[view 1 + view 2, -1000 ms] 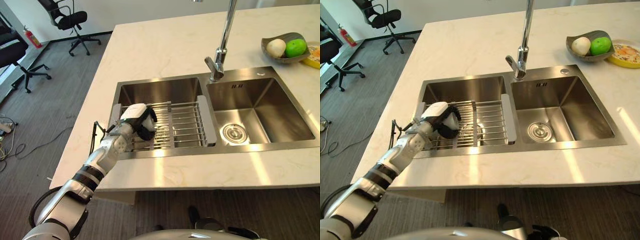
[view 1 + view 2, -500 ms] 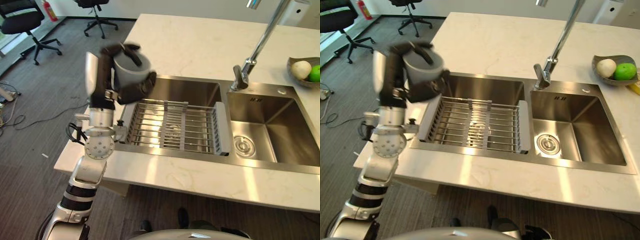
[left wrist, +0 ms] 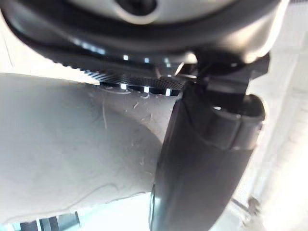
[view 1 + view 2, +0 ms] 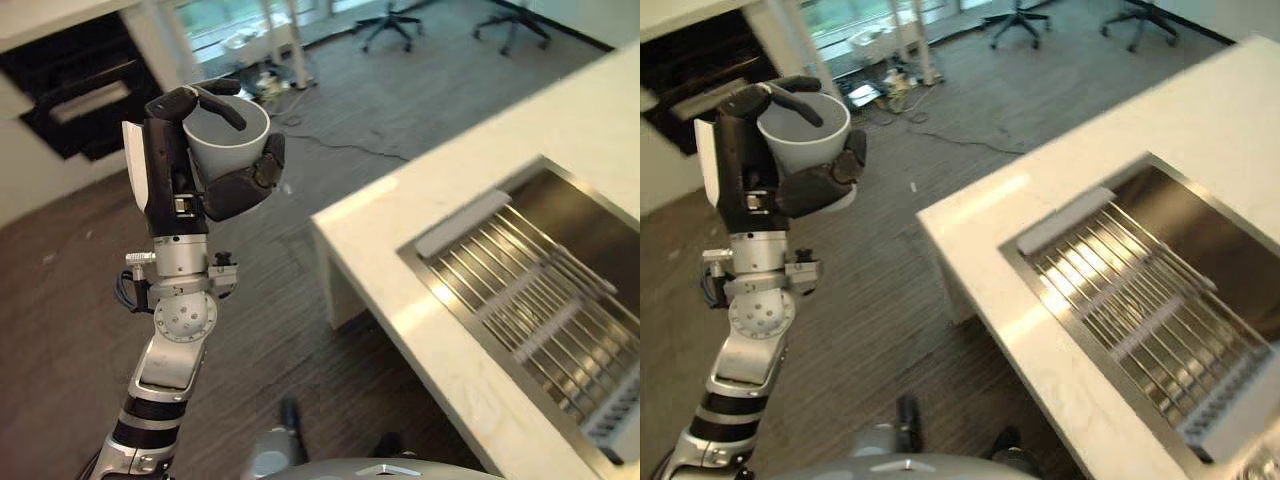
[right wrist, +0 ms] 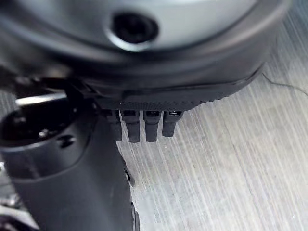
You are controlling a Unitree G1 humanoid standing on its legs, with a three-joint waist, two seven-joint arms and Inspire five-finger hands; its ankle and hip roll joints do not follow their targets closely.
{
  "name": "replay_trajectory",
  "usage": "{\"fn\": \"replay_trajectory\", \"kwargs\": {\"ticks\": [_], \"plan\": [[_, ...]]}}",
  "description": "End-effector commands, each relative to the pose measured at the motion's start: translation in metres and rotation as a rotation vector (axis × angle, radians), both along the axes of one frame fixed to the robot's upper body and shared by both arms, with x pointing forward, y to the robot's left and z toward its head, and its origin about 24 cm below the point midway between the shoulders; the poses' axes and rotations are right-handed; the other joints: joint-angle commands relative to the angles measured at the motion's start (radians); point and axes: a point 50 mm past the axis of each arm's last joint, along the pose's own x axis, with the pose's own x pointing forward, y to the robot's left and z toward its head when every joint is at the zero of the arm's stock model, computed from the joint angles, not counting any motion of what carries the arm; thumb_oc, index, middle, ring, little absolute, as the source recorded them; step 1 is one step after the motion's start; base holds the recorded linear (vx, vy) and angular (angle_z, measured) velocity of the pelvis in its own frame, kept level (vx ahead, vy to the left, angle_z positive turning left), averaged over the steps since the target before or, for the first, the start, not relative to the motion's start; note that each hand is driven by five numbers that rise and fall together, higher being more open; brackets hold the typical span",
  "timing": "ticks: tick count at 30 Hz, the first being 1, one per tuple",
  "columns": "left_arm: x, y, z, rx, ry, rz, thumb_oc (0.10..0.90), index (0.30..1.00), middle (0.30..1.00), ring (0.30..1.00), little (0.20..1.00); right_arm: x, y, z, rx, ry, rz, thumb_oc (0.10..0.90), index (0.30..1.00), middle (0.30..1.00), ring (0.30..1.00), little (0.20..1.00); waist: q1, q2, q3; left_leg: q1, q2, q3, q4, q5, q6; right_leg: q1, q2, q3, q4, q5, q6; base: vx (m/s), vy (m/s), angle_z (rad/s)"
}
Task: Place the dishes in the dishwasher.
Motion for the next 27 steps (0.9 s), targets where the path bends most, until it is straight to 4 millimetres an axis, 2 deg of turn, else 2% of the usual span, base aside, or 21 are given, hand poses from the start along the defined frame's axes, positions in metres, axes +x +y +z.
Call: {"fn": "replay_trajectory", "kwargs": {"ticks": [1,2,3,4,6,7,8,9,10,11,12,13,15,16,17,20,21,27], "plan": [[-0.025,0.004,0.061,0.056,-0.377,0.009,0.4,0.3,0.3,0.3,0.3,0.022,-0.029,0.008,-0.074,-0.065,-0.074,0.8,0.9,0.9,0.9,0.9,-0.012,0.019,-0.072,0.178,0.079,0.059,-0.198,0.094,-0.048,-0.014,-0.091,0.13,0.007,0.108,0.132,-0.07,0.379,1.13],[-0.024,0.003,0.061,0.056,-0.368,-0.007,0.4,0.3,0.3,0.3,0.3,0.016,-0.028,0.007,-0.07,-0.049,-0.103,0.8,0.9,0.9,0.9,0.9,-0.013,0.025,-0.082,0.167,0.079,0.08,-0.202,0.1,-0.042,-0.002,-0.109,0.115,0.008,0.125,0.139,-0.07,0.381,1.12],[-0.024,0.002,0.06,0.055,-0.365,-0.011,0.4,0.3,0.3,0.3,0.3,0.014,-0.028,0.007,-0.07,-0.047,-0.108,0.8,0.9,0.9,0.9,0.9,-0.015,0.025,-0.085,0.162,0.077,0.073,-0.202,0.1,-0.04,-0.001,-0.11,0.108,0.007,0.128,0.141,0.05,0.402,2.17],[-0.019,-0.004,0.059,0.061,-0.341,-0.042,0.4,0.3,0.3,0.3,0.3,0.009,-0.028,0.007,-0.071,-0.041,-0.145,0.8,0.9,0.9,0.9,0.9,-0.018,0.035,-0.096,0.131,0.048,0.054,-0.205,0.089,-0.015,0.009,-0.134,0.097,0.032,0.139,0.147,0.11,0.423,2.2],[-0.017,-0.008,0.057,0.103,-0.321,-0.055,0.4,0.3,0.3,0.3,0.3,0.009,-0.026,0.006,-0.07,-0.049,-0.207,0.8,0.9,0.9,0.9,0.9,-0.015,0.029,-0.096,0.112,-0.02,-0.021,-0.211,0.054,0.026,0.01,-0.17,0.121,0.103,0.158,0.167,0.15,0.418,1.71],[-0.018,-0.009,0.057,0.104,-0.321,-0.057,0.4,0.3,0.3,0.3,0.3,0.009,-0.025,0.006,-0.069,-0.049,-0.21,0.8,0.9,0.9,0.9,0.9,-0.017,0.026,-0.096,0.11,-0.025,-0.025,-0.21,0.051,0.031,0.008,-0.179,0.119,0.113,0.155,0.171,0.14,0.324,1.49],[-0.015,-0.017,0.054,0.118,-0.303,-0.104,0.4,0.3,0.3,0.3,0.3,0.014,-0.007,0.002,-0.013,-0.092,-0.269,0.8,0.9,0.9,0.9,0.9,-0.067,0.005,-0.077,0.087,-0.082,-0.087,-0.212,0.038,0.071,-0.049,-0.136,0.356,0.172,0.139,0.16,0.19,0.334,1.54],[-0.011,-0.024,0.052,0.114,-0.288,-0.14,0.4,0.3,0.3,0.3,0.3,0.019,0.0,0.0,0.022,-0.113,-0.296,0.8,0.9,0.9,0.9,0.9,-0.113,0.003,-0.067,0.087,-0.112,-0.146,-0.212,0.038,0.086,-0.091,-0.042,0.604,0.207,0.099,0.147,0.26,0.451,2.39],[-0.009,-0.03,0.052,0.109,-0.287,-0.167,0.4,0.3,0.3,0.3,0.3,0.018,0.004,0.0,0.032,-0.106,-0.299,0.8,0.9,0.9,0.9,0.9,-0.121,0.007,-0.057,0.08,-0.136,-0.185,-0.212,0.042,0.094,-0.105,0.025,0.736,0.223,0.075,0.141,0.29,0.366,2.67],[-0.007,-0.035,0.048,0.114,-0.266,-0.185,0.4,0.3,0.3,0.3,0.3,0.015,0.007,-0.001,0.038,-0.088,-0.281,0.8,0.9,0.9,0.9,0.9,-0.121,0.014,-0.05,0.091,-0.159,-0.223,-0.212,0.029,0.105,-0.109,0.052,0.772,0.24,0.047,0.127,0.25,0.312,2.41],[-0.002,-0.039,0.047,0.138,-0.245,-0.196,0.4,0.3,0.3,0.3,0.3,0.02,0.014,-0.002,0.065,-0.104,-0.267,0.8,0.9,0.9,0.9,0.9,-0.145,0.025,-0.046,0.09,-0.179,-0.27,-0.212,0.028,0.114,-0.13,0.127,0.863,0.226,-0.005,0.097,0.26,0.222,1.47],[-0.002,-0.039,0.048,0.135,-0.252,-0.188,0.4,0.3,0.3,0.3,0.3,0.025,0.013,-0.001,0.058,-0.121,-0.264,0.8,0.9,0.9,0.9,0.9,-0.149,0.026,-0.046,0.085,-0.188,-0.295,-0.212,0.03,0.113,-0.152,0.154,0.878,0.192,-0.018,0.083,0.17,0.12,0.92],[-0.002,-0.037,0.049,0.138,-0.255,-0.175,0.4,0.3,0.3,0.3,0.3,0.031,0.013,-0.001,0.053,-0.134,-0.265,0.8,0.9,0.9,0.9,0.9,-0.147,0.025,-0.048,0.088,-0.196,-0.316,-0.212,0.02,0.116,-0.16,0.157,0.873,0.145,-0.016,0.073,0.16,0.005,1.54],[-0.002,-0.035,0.049,0.129,-0.254,-0.172,0.4,0.3,0.3,0.3,0.3,0.036,0.015,-0.001,0.054,-0.147,-0.257,0.8,0.9,0.9,0.9,0.9,-0.142,0.026,-0.041,0.095,-0.193,-0.324,-0.212,0.014,0.115,-0.19,0.143,0.843,0.109,0.004,0.078,0.18,-0.052,1.19],[0.0,-0.03,0.044,0.121,-0.228,-0.135,0.4,0.3,0.3,0.3,0.3,0.034,0.018,-0.002,0.048,-0.127,-0.23,0.8,0.9,0.9,0.9,0.9,-0.118,0.023,-0.033,0.1,-0.19,-0.328,-0.212,0.009,0.111,-0.196,0.12,0.799,0.093,0.015,0.085,0.1,-0.046,0.62],[-0.005,-0.029,0.044,0.109,-0.239,-0.147,0.4,0.3,0.3,0.3,0.3,0.027,0.012,-0.001,0.04,-0.121,-0.255,0.8,0.9,0.9,0.9,0.9,-0.098,-0.007,-0.052,0.103,-0.204,-0.357,-0.212,0.013,0.114,-0.119,0.102,0.773,0.035,0.041,0.08,0.09,-0.08,0.47],[-0.006,-0.027,0.042,0.105,-0.229,-0.144,0.4,0.3,0.3,0.3,0.3,0.028,0.009,-0.001,0.033,-0.125,-0.258,0.8,0.9,0.9,0.9,0.9,-0.091,-0.007,-0.058,0.108,-0.202,-0.357,-0.212,0.014,0.111,-0.105,0.097,0.762,0.021,0.047,0.079,0.13,-0.083,0.18],[-0.007,-0.029,0.04,0.114,-0.209,-0.172,0.4,0.3,0.3,0.3,0.3,0.035,-0.006,0.003,0.0,-0.161,-0.293,0.8,0.9,0.9,0.9,0.9,-0.102,-0.004,-0.069,0.133,-0.196,-0.372,-0.212,0.011,0.11,-0.079,0.107,0.77,0.052,0.019,0.065,0.08,-0.038,-0.07]]}}
